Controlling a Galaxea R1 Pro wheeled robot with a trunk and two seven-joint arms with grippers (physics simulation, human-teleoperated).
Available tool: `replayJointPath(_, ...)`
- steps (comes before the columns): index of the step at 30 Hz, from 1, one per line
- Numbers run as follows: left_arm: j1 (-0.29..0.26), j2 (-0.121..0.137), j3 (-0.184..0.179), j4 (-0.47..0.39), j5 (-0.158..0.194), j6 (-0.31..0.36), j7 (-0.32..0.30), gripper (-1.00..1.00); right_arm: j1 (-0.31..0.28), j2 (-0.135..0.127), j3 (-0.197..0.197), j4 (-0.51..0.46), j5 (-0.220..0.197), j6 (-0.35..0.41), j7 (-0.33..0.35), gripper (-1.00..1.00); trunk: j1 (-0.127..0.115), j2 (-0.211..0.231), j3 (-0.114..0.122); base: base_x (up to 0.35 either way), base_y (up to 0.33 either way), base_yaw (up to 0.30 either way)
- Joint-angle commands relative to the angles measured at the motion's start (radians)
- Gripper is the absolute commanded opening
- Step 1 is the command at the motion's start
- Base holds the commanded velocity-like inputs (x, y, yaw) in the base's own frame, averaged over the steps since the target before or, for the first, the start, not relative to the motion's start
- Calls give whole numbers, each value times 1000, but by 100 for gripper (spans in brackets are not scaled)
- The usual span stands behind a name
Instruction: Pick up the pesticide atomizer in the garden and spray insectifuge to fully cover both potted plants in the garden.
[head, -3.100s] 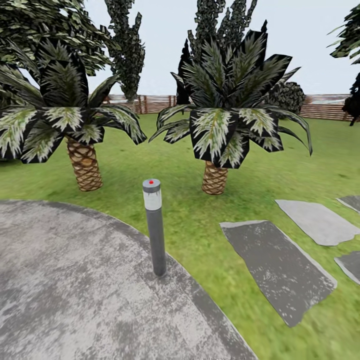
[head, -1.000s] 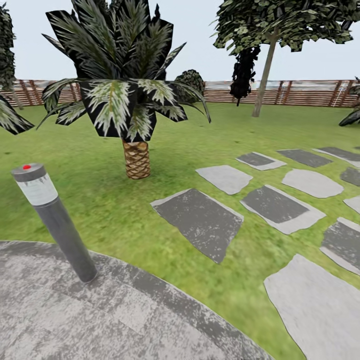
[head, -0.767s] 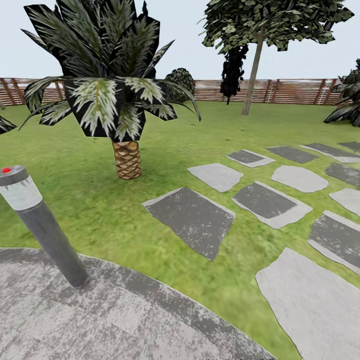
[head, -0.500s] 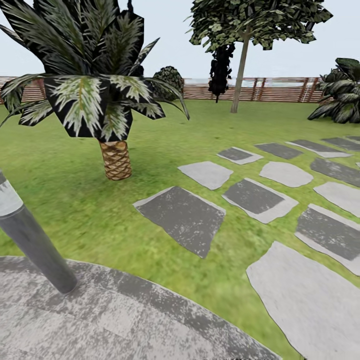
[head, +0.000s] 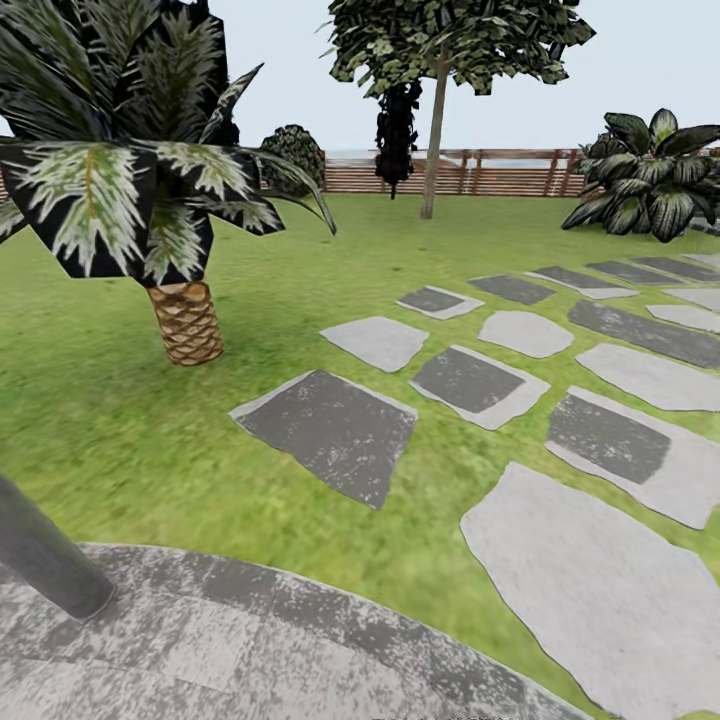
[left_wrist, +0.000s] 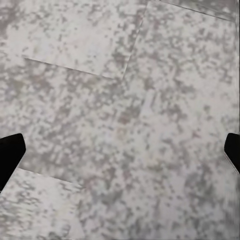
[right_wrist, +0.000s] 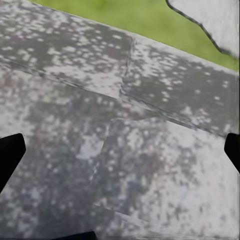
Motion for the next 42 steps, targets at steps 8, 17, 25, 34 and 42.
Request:
replayJointPath(8,0,0,3,0,-1,-2,-1,100,-1,-1,-2,-4,0,-3,-2,100,0,0,-9,0,0,-242)
replayJointPath(17,0,0,3,0,-1,-2,-1,100,-1,-1,-3,-6,0,-3,0,100,0,0,-20,0,0,-216)
replayJointPath(25,0,0,3,0,-1,-2,-1,100,-1,-3,-4,-5,-1,-3,0,100,0,0,-24,61,0,-237)
replayJointPath(34,0,-2,1,0,0,-2,-1,100,-1,-1,-4,-3,0,-3,0,100,0,0,-21,48,0,-297)
replayJointPath(42,0,2,2,0,0,1,-1,100,-1,-1,-4,-1,0,-3,0,100,0,0,-17,3,0,-300)
